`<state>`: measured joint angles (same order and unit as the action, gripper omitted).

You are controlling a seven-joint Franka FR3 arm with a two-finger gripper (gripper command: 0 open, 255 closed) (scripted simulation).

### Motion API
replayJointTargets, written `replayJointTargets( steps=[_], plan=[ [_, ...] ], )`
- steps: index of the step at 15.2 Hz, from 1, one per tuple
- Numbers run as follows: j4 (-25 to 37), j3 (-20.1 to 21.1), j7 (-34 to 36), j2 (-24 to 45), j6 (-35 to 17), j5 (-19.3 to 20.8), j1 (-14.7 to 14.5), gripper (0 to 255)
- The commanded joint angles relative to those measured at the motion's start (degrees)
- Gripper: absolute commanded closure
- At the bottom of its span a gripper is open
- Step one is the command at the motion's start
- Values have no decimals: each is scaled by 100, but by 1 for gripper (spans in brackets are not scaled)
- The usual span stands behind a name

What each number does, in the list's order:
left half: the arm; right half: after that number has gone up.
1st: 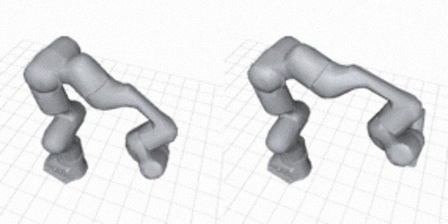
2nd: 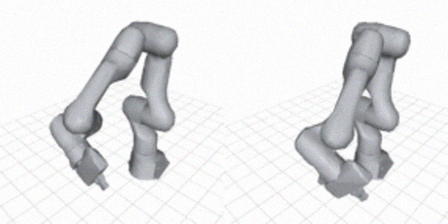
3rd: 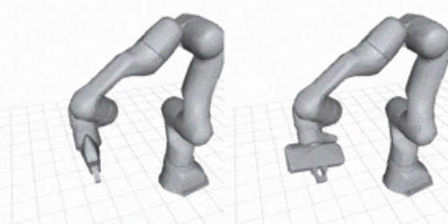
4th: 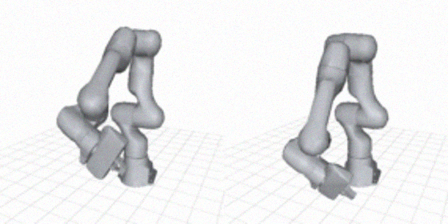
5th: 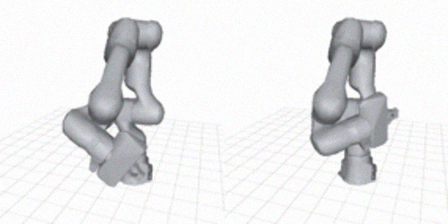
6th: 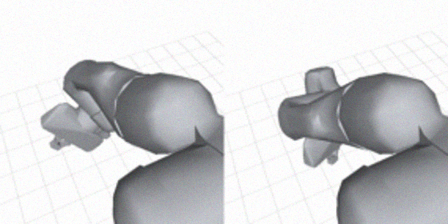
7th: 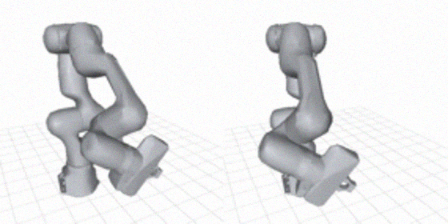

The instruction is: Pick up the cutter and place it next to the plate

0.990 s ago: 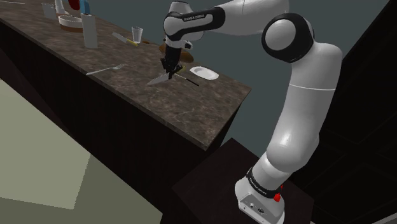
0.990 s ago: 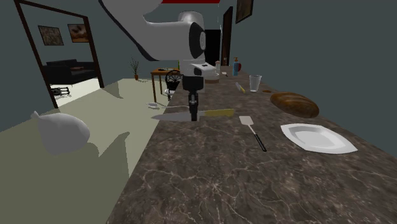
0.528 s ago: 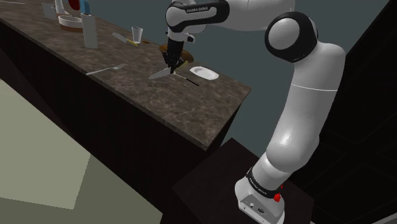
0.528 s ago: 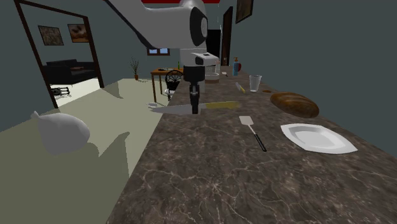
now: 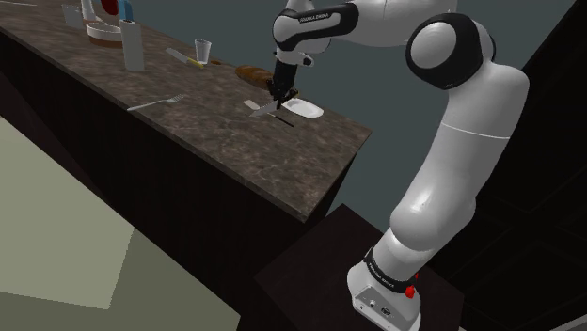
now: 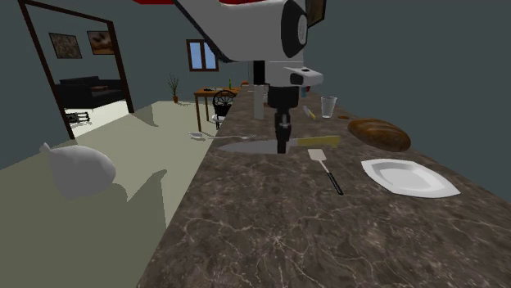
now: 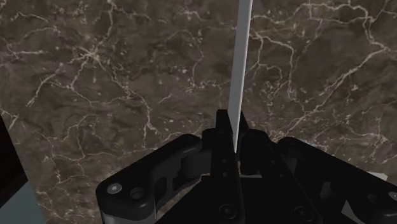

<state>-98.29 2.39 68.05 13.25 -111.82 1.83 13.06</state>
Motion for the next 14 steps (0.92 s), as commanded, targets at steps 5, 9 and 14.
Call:
replayJointTargets(
  steps=[5, 9, 14],
  plan=[
    [-243, -286, -778, -166, -97, -75, 466, 255],
    [-261, -482, -1296, -178, -111, -123, 774, 255],
    [-125, -726, -1946, -78, -84, -192, 1161, 255]
  ],
)
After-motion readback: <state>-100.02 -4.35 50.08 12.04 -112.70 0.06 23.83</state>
